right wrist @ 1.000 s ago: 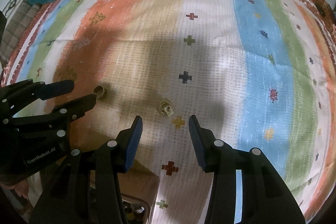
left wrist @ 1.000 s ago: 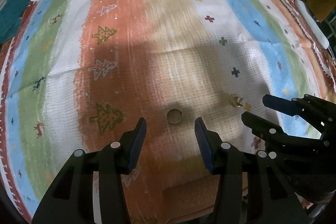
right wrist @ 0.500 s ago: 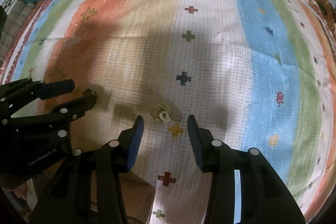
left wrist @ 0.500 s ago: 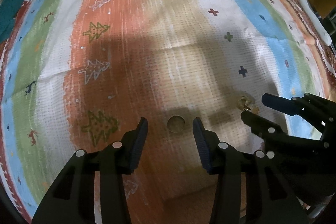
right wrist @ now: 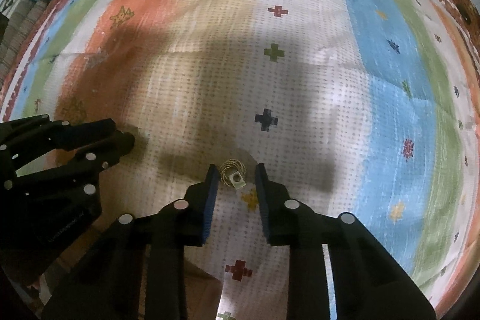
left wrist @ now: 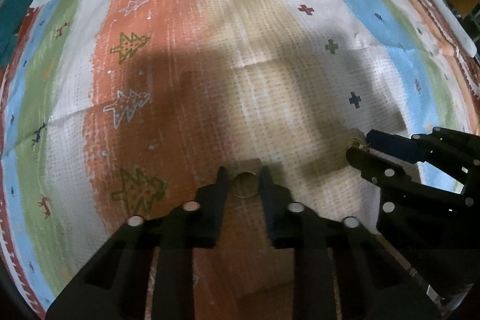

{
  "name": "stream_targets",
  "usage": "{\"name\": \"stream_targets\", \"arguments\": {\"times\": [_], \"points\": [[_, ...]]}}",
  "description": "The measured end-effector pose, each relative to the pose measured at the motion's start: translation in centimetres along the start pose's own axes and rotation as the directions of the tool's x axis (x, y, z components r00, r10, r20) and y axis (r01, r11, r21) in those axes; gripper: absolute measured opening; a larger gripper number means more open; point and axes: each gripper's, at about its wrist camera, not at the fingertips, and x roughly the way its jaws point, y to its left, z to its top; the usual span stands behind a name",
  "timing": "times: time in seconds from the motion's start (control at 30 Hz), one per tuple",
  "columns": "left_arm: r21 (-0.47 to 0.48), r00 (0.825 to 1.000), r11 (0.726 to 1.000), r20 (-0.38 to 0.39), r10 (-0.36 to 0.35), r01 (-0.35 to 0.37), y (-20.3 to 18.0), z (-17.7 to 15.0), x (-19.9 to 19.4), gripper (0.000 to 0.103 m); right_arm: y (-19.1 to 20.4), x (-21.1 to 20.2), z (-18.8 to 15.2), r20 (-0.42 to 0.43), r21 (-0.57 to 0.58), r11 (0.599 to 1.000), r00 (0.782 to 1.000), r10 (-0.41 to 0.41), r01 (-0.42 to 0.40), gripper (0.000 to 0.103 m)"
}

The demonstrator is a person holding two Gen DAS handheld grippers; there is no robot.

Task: Organize jewelry
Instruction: 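Grasp the small silver ring with the left tool while the right tool grasps the small gold ring, then lift both small rings and carry them over the silver tin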

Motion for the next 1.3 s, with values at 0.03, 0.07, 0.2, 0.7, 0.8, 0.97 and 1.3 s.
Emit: {"name": "stream_targets", "arguments": {"times": [0.03,0.07,0.2,0.7,0.8,0.97,1.3], "points": [[0.001,1.000,1.000,-0.001,-0.001,0.001,-0.1,0.0,0.1,0.019,0.0,0.0,0.1,-0.001,-0.001,1.000,1.000,0.000,0.000,0.019],[0.003,1.000,1.000,-0.001,-0.001,0.001,-0.2,0.0,0.1,0.019,0.0,0.1,0.1,-0.002,-0.001,1.000,1.000,0.000,0.000,0.017],[0.003,1.000,1.000,0.000,0.003,-0.003,-0.5,0.0,0.1,0.019,0.0,0.0,0.2,0.005,-0.007,1.000,1.000,-0.001,0.001,0.017],[-0.048,0.998,0.999,0.055,0.023,-0.021,-0.1,-1.5,-2.8,0.019,-0.5,-3.6,-2.1,0.072,0.013,1.000,0.997,-0.003,0.002,0.017],[-0.052,0.997,0.999,0.070,0.018,-0.015,0.2,-2.1,-3.8,0.019,-0.6,-3.9,-2.1,0.081,0.018,1.000,0.997,-0.004,0.002,0.017],[-0.052,0.995,0.999,0.097,0.015,-0.010,-0.2,-2.5,-5.1,0.019,-0.4,-4.7,-2.7,0.097,0.024,1.000,0.995,-0.006,0.004,0.017],[-0.039,0.991,0.999,0.132,0.002,0.003,-1.2,-3.5,-7.1,0.019,0.1,-7.1,-3.2,0.149,0.026,1.000,0.989,0.006,-0.010,0.017]]}}
